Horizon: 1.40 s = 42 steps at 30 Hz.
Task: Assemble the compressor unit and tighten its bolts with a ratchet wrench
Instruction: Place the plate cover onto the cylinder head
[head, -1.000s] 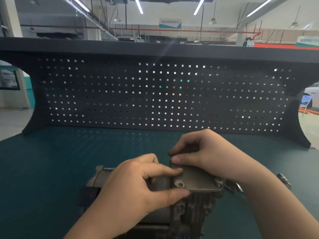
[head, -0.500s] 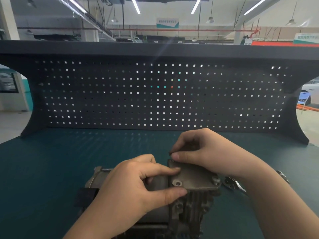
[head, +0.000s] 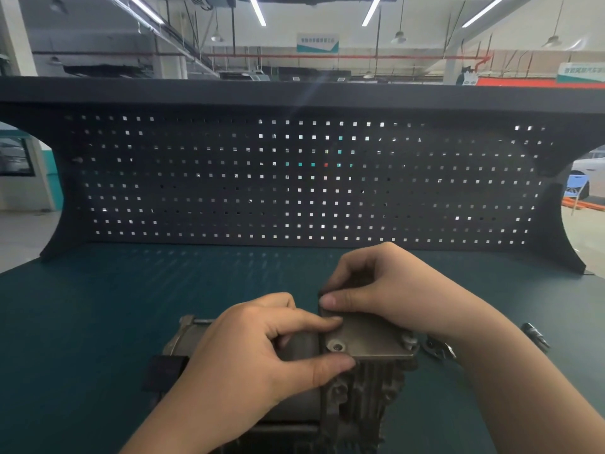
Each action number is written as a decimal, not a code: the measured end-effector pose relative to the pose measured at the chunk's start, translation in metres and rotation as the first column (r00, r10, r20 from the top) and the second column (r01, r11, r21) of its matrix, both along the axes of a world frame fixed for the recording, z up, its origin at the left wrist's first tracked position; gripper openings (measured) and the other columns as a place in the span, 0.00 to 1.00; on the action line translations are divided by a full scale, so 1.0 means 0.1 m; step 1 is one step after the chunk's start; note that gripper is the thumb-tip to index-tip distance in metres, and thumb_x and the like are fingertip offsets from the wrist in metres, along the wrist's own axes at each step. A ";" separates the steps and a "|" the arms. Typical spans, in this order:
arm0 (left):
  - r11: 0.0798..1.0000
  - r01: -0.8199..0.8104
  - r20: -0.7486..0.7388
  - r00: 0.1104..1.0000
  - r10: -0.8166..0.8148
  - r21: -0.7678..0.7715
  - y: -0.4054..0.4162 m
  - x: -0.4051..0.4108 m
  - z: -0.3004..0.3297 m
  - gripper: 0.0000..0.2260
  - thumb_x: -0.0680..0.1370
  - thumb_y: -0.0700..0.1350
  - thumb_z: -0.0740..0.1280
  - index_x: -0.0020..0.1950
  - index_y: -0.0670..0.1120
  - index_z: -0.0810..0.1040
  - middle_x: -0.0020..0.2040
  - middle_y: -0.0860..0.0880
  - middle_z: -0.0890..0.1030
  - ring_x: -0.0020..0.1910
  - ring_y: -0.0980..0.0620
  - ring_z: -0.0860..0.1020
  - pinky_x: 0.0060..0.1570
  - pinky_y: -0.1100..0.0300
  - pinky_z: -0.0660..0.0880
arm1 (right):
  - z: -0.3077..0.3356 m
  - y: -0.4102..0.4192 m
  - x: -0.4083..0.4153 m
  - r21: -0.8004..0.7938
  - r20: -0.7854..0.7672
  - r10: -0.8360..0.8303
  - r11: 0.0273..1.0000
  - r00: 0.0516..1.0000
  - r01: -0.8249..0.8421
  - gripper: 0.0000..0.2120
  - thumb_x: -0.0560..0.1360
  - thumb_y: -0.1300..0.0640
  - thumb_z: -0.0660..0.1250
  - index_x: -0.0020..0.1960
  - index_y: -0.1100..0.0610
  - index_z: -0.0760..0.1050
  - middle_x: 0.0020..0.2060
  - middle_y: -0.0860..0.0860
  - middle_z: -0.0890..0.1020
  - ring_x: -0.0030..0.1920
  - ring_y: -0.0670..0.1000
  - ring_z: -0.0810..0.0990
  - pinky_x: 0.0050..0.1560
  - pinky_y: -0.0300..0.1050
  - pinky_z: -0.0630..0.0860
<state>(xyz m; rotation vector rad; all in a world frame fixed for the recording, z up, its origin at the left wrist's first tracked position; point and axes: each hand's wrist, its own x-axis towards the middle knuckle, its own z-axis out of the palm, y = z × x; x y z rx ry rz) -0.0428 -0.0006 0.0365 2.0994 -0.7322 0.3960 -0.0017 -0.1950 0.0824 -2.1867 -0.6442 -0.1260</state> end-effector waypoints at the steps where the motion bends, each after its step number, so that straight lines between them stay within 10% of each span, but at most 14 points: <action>1: 1.000 -0.001 0.003 1.000 0.001 0.001 0.00 0.00 0.00 0.19 0.60 0.71 0.69 0.50 0.72 0.80 0.34 0.58 0.70 0.33 0.59 0.71 0.33 0.69 0.64 | -0.01 0.01 0.01 0.002 0.006 -0.028 1.000 1.000 0.028 0.06 0.67 0.53 0.78 0.36 0.51 0.81 0.36 0.47 0.85 0.37 0.43 0.82 0.43 0.41 0.78; 22: 1.000 -0.003 -0.004 1.000 0.003 -0.004 0.00 0.01 -0.02 0.19 0.59 0.72 0.68 0.49 0.73 0.80 0.34 0.57 0.70 0.32 0.59 0.71 0.32 0.68 0.64 | 0.02 0.01 -0.03 -0.048 0.111 -0.037 0.998 0.993 0.043 0.04 0.66 0.52 0.79 0.36 0.47 0.83 0.35 0.40 0.84 0.38 0.38 0.81 0.39 0.30 0.74; 32: 0.999 -0.035 -0.006 0.999 0.035 0.032 -0.01 -0.01 0.00 0.20 0.60 0.73 0.67 0.50 0.74 0.77 0.36 0.59 0.73 0.34 0.58 0.72 0.33 0.62 0.65 | 0.19 0.06 -0.03 -0.480 0.254 0.015 0.870 0.967 0.113 0.09 0.76 0.57 0.68 0.52 0.47 0.83 0.46 0.40 0.83 0.42 0.37 0.75 0.43 0.21 0.67; 42: 0.999 -0.032 -0.009 0.999 0.032 0.029 0.00 0.00 -0.02 0.21 0.60 0.74 0.65 0.51 0.76 0.76 0.37 0.58 0.73 0.35 0.58 0.73 0.34 0.61 0.66 | 0.42 0.14 -0.04 -0.624 0.194 0.114 0.781 0.974 0.033 0.06 0.73 0.57 0.71 0.49 0.49 0.84 0.30 0.35 0.78 0.31 0.32 0.76 0.32 0.25 0.69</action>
